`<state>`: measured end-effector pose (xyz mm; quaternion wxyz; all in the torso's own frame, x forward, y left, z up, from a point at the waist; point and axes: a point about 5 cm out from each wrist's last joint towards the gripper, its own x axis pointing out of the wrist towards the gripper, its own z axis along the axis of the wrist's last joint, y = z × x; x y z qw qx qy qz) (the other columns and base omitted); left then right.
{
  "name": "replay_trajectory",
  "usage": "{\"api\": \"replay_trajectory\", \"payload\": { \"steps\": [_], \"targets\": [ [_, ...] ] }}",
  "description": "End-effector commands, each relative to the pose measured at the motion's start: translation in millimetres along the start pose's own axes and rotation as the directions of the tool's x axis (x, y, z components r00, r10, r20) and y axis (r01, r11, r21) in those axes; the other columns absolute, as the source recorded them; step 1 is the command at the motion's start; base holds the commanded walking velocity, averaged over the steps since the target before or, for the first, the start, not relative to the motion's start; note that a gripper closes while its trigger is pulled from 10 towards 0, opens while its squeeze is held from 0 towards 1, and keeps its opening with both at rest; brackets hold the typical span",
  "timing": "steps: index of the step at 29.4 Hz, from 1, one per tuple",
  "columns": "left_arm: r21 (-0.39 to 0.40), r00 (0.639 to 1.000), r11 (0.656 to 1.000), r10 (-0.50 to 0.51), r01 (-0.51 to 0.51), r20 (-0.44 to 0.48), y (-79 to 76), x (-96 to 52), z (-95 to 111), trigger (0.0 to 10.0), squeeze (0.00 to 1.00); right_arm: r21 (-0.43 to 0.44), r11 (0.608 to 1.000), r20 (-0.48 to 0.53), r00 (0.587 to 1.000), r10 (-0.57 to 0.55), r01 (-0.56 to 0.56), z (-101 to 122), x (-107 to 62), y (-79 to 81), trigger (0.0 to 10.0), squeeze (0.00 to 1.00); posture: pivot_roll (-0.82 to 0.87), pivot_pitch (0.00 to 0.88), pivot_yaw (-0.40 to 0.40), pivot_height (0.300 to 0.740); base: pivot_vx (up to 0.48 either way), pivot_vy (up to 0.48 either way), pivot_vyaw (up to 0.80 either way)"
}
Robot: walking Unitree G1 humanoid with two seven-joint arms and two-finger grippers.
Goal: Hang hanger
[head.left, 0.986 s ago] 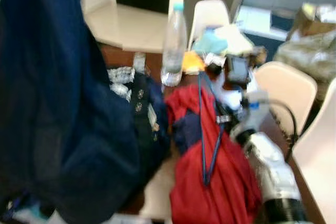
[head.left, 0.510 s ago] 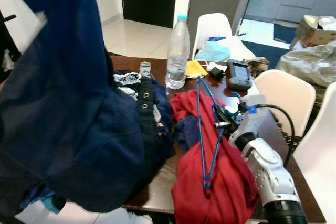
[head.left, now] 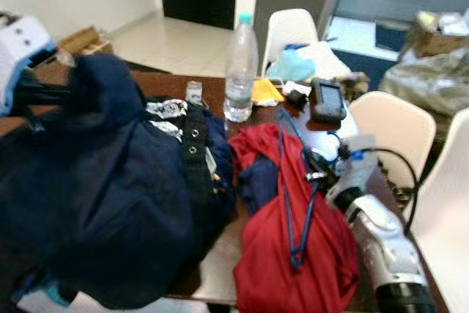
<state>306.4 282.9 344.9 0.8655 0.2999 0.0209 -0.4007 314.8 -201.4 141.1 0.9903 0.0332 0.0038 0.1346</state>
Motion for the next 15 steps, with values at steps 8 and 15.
{"api": "replay_trajectory", "payload": {
  "steps": [8,15],
  "targets": [
    [0.02,0.787,0.851,-0.494,0.525,0.37,-72.5,-11.7,53,10.0,0.0,-0.002,1.0,-0.026,1.0,-0.003,0.003,-4,-1.9,-2.6,10.0,0.0,0.13,0.076,-0.038,0.74,0.0,0.0,0.0],
    [-0.092,0.78,0.789,-0.569,0.607,0.261,-98.1,-4.1,25,10.0,0.0,-0.005,1.0,-0.033,0.999,-0.003,0.003,-4,-2.9,-3.7,10.0,0.0,0.13,0.078,-0.037,0.74,0.0,0.0,0.0]
  ]
}}
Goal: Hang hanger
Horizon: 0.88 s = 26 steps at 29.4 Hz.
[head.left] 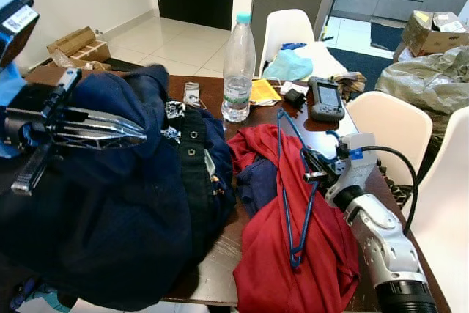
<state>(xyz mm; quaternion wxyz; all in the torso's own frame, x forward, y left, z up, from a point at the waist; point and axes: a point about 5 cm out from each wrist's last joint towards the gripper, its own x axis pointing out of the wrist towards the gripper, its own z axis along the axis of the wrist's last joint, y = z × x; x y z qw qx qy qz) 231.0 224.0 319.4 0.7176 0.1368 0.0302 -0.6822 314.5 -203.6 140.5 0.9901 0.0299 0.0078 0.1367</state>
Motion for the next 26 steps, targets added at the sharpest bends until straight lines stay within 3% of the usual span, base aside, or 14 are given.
{"api": "replay_trajectory", "payload": {
  "steps": [1,5,7,9,11,12,13,14,15,20,23,25,26],
  "targets": [
    [-0.001,0.998,1.0,-0.003,0.003,-0.06,-2.1,0.9,-2,10.0,0.0,0.001,1.0,-0.024,1.0,-0.007,0.007,-4,-2.0,-1.6,10.0,0.0,0.13,0.078,-0.037,0.74,0.0,0.0,0.0],
    [-0.105,0.984,0.994,0.014,-0.033,-0.179,-7.8,7.5,-37,10.0,0.0,-0.002,1.0,-0.031,1.0,-0.002,0.002,-6,-2.1,-0.7,10.0,0.0,0.13,0.074,-0.037,0.74,0.0,0.0,0.0],
    [-0.105,0.984,0.994,0.014,-0.033,-0.179,-7.8,7.5,-37,10.0,0.0,-0.002,1.0,-0.031,1.0,-0.002,0.002,-6,-2.1,-0.7,10.0,0.0,0.13,0.074,-0.037,0.74,0.0,0.0,0.0],
    [-0.176,0.988,0.984,-0.017,-0.01,-0.155,-18.9,17.2,-46,10.0,0.0,-0.005,1.0,-0.036,0.999,0.005,-0.005,-7,-1.5,0.3,10.0,0.0,0.13,0.067,-0.038,0.74,0.0,0.0,0.0],
    [-0.196,0.99,0.981,-0.029,0.002,-0.137,-21.8,20.1,-46,10.0,0.0,-0.006,1.0,-0.037,0.999,0.006,-0.007,-7,-1.1,0.6,10.0,0.0,0.13,0.067,-0.038,0.74,0.0,0.0,0.0],
    [-0.217,0.994,0.976,-0.041,0.017,-0.105,-25.5,22.8,-43,10.0,0.4,-0.006,1.0,-0.038,0.999,0.009,-0.009,-7,-0.5,1.1,10.0,0.0,0.13,0.062,-0.036,0.74,0.0,0.0,0.0],
    [-0.217,0.994,0.976,-0.041,0.017,-0.105,-25.5,22.8,-43,10.0,0.4,-0.006,1.0,-0.038,0.999,0.009,-0.009,-7,-0.5,1.1,10.0,0.0,0.13,0.062,-0.036,0.74,0.0,0.0,0.0],
    [-0.222,0.997,0.975,-0.036,0.019,-0.074,-26.2,24.1,-39,10.0,0.93,-0.007,1.0,-0.038,0.999,0.011,-0.012,-7,0.0,1.8,10.0,0.0,0.13,0.056,-0.036,0.74,0.0,0.0,0.0],
    [-0.218,0.999,0.976,-0.031,0.021,-0.042,-25.8,24.3,-35,10.0,1.0,-0.006,1.0,-0.038,0.999,0.014,-0.014,-7,0.5,2.6,10.0,0.0,0.13,0.056,-0.036,0.74,0.0,0.0,0.0],
    [-0.21,1.0,0.977,-0.024,0.02,-0.018,-25.9,24.0,-32,10.0,1.0,-0.006,1.0,-0.038,0.999,0.016,-0.017,-7,0.7,3.0,10.0,0.0,0.13,0.056,-0.036,0.74,0.0,0.0,0.0],
    [-0.155,0.993,0.988,0.038,-0.02,0.112,-17.9,14.3,-14,10.0,1.0,-0.007,1.0,-0.039,0.999,0.019,-0.02,-7,0.9,3.3,10.0,0.0,0.13,0.056,-0.036,0.74,0.0,0.0,0.0],
    [-0.155,0.993,0.988,0.038,-0.02,0.112,-17.9,14.3,-14,10.0,1.0,-0.007,1.0,-0.039,0.999,0.019,-0.02,-7,0.9,3.3,10.0,0.0,0.13,0.056,-0.036,0.74,0.0,0.0,0.0],
    [-0.098,0.958,0.993,0.087,-0.062,0.272,-11.5,-1.5,9,10.0,1.0,-0.008,1.0,-0.041,0.999,0.017,-0.018,-8,0.7,2.5,10.0,0.0,0.13,0.056,-0.036,0.74,0.0,0.0,0.0]
  ]
}}
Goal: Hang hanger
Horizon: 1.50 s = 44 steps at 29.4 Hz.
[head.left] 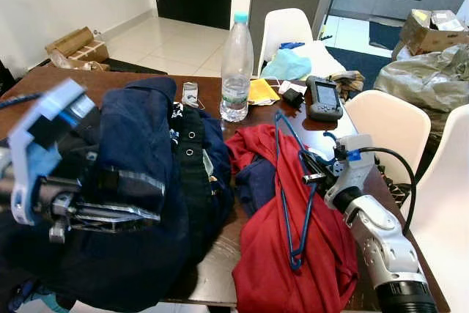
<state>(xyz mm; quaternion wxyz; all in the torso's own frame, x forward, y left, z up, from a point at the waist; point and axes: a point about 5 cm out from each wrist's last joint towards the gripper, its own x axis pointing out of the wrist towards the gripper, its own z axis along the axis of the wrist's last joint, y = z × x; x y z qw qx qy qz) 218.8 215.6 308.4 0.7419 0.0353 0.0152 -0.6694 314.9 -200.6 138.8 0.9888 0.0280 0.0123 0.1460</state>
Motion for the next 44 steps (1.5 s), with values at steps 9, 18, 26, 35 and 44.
{"api": "replay_trajectory", "payload": {
  "steps": [9,18,26,35,44],
  "targets": [
    [0.102,0.911,0.968,0.176,-0.229,0.374,17.0,-29.5,51,10.0,1.0,-0.005,1.0,-0.031,1.0,-0.003,0.003,-6,-1.1,0.0,10.0,0.0,0.13,0.057,-0.036,0.74,0.0,0.0,0.0],
    [-0.163,0.557,0.7,0.668,-0.695,0.493,74.3,-64.3,52,10.0,1.0,-0.009,1.0,-0.031,1.0,-0.003,0.002,-5,-0.6,-0.7,10.0,0.0,0.13,0.063,-0.041,0.74,0.0,0.0,0.0],
    [-0.441,0.128,0.275,0.934,-0.854,0.334,113.2,-90.2,15,10.0,0.0,-0.01,1.0,-0.033,0.999,-0.002,0.002,-6,-0.7,-0.1,10.0,0.0,0.13,0.062,-0.044,0.74,0.0,0.0,0.0],
    [-0.73,0.141,0.27,0.962,-0.627,0.235,131.9,-50.9,-10,10.0,0.0,-0.013,1.0,-0.034,0.999,-0.004,0.003,-6,0.2,-1.1,10.0,0.0,0.13,0.057,-0.041,0.74,0.0,0.0,0.0],
    [-0.878,0.286,0.236,0.951,-0.416,0.12,141.9,0.0,-33,10.0,0.0,-0.012,1.0,-0.031,1.0,-0.004,0.004,-5,0.6,-0.2,10.0,0.0,0.13,0.057,-0.037,0.74,0.0,0.0,0.0]
  ]
}}
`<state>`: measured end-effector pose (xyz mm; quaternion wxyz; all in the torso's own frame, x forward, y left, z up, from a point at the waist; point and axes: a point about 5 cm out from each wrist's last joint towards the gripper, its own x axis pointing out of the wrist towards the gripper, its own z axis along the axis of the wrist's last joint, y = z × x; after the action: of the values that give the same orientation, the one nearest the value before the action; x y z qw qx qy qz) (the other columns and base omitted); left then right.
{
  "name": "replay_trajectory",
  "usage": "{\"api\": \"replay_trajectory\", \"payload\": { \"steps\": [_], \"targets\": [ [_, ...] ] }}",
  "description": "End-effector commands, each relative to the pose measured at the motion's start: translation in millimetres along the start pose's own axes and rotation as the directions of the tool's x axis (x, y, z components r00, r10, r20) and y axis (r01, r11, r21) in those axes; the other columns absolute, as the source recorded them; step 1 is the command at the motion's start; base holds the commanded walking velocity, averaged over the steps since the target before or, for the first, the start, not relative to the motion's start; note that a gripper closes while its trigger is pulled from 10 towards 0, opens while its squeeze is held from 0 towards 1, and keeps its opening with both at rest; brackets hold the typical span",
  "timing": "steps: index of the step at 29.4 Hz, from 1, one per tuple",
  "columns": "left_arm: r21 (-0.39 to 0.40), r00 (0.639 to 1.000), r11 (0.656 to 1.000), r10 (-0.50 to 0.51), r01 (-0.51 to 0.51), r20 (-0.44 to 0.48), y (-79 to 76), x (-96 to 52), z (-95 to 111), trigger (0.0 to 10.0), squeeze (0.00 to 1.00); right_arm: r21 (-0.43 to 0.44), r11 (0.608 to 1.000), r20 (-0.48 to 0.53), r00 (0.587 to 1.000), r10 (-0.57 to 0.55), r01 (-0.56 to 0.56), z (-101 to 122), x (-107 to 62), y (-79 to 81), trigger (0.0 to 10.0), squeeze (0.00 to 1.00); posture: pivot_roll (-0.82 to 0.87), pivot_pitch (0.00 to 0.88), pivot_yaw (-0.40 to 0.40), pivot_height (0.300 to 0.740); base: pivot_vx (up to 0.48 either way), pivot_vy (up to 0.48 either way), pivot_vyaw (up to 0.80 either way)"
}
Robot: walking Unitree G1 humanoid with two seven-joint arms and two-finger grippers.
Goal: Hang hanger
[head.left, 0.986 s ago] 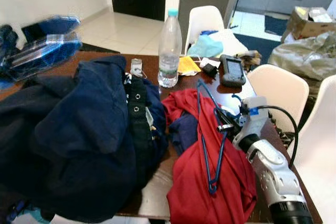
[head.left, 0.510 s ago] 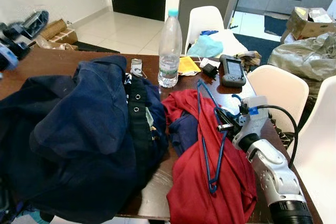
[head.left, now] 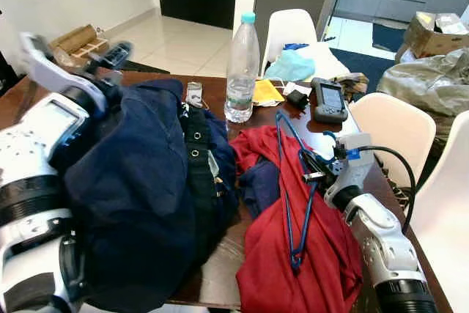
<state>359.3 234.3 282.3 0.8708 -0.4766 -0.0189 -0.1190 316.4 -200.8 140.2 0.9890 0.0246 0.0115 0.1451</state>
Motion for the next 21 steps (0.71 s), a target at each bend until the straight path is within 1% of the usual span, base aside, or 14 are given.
{"api": "replay_trajectory", "payload": {
  "steps": [1,2,8,9,12,13,14,15,16,17,18,19,20,21],
  "targets": [
    [-0.022,1.0,1.0,0.01,-0.01,-0.014,0.9,1.5,-3,10.0,0.0,-0.005,1.0,-0.031,1.0,-0.002,0.002,-7,-0.8,0.4,10.0,0.0,0.13,0.057,-0.037,0.74,0.0,0.0,0.0],
    [-0.036,1.0,0.999,0.012,-0.013,-0.024,-0.4,2.4,-5,10.0,0.0,-0.005,1.0,-0.031,1.0,-0.004,0.004,-7,-1.0,0.3,10.0,0.0,0.13,0.059,-0.037,0.74,0.0,0.0,0.0],
    [-0.032,0.999,0.999,0.013,-0.015,-0.051,-5.7,3.5,-7,10.0,0.0,-0.004,1.0,-0.033,0.999,-0.006,0.006,-7,-1.6,-0.1,10.0,0.0,0.13,0.061,-0.036,0.74,0.0,0.0,0.0],
    [0.01,0.998,1.0,0.028,-0.028,-0.055,-7.8,2.4,-4,10.0,0.0,-0.003,1.0,-0.033,0.999,-0.007,0.007,-8,-1.6,-0.1,10.0,0.0,0.13,0.062,-0.036,0.74,0.0,0.0,0.0],
    [0.01,0.998,1.0,0.028,-0.028,-0.055,-7.8,2.4,-4,10.0,0.0,-0.003,1.0,-0.033,0.999,-0.007,0.007,-8,-1.6,-0.1,10.0,0.0,0.13,0.062,-0.036,0.74,0.0,0.0,0.0],
    [0.107,0.996,0.993,0.064,-0.058,-0.059,-8.1,0.0,1,10.0,0.0,-0.003,1.0,-0.034,0.999,-0.007,0.007,-8,-1.3,0.1,10.0,0.0,0.13,0.062,-0.035,0.74,0.0,0.0,0.0],
    [0.107,0.996,0.993,0.064,-0.058,-0.059,-8.1,0.0,1,10.0,0.0,-0.003,1.0,-0.034,0.999,-0.007,0.007,-8,-1.3,0.1,10.0,0.0,0.13,0.062,-0.035,0.74,0.0,0.0,0.0],
    [0.275,0.994,0.959,0.088,-0.067,-0.064,-10.0,-4.7,12,10.0,0.0,-0.004,1.0,-0.034,0.999,-0.008,0.008,-8,-1.3,0.0,10.0,0.0,0.13,0.062,-0.035,0.74,0.0,0.0,0.0],
    [0.275,0.994,0.959,0.088,-0.067,-0.064,-10.0,-4.7,12,10.0,0.0,-0.004,1.0,-0.034,0.999,-0.008,0.008,-8,-1.3,0.0,10.0,0.0,0.13,0.062,-0.035,0.74,0.0,0.0,0.0],
    [0.417,0.993,0.905,0.113,-0.084,-0.046,-12.3,-9.5,26,10.0,0.0,-0.004,1.0,-0.034,0.999,-0.009,0.009,-8,-1.4,-0.4,10.0,0.0,0.13,0.061,-0.034,0.74,0.0,0.0,0.0],
    [0.417,0.993,0.905,0.113,-0.084,-0.046,-12.3,-9.5,26,10.0,0.0,-0.004,1.0,-0.034,0.999,-0.009,0.009,-8,-1.4,-0.4,10.0,0.0,0.13,0.061,-0.034,0.74,0.0,0.0,0.0],
    [0.548,0.987,0.821,0.152,-0.158,0.056,-13.0,-16.6,57,10.0,0.0,-0.004,1.0,-0.034,0.999,-0.012,0.012,-8,-1.9,-1.0,10.0,0.0,0.13,0.056,-0.032,0.74,0.0,0.0,0.0],
    [0.548,0.987,0.821,0.152,-0.158,0.056,-13.0,-16.6,57,10.0,0.0,-0.004,1.0,-0.034,0.999,-0.012,0.012,-8,-1.9,-1.0,10.0,0.0,0.13,0.056,-0.032,0.74,0.0,0.0,0.0],
    [0.569,0.983,0.802,0.156,-0.181,0.093,-13.2,-18.4,65,10.0,0.0,-0.004,1.0,-0.033,0.999,-0.013,0.013,-8,-1.9,-1.1,10.0,0.0,0.13,0.056,-0.032,0.74,0.0,0.0,0.0]
  ]
}}
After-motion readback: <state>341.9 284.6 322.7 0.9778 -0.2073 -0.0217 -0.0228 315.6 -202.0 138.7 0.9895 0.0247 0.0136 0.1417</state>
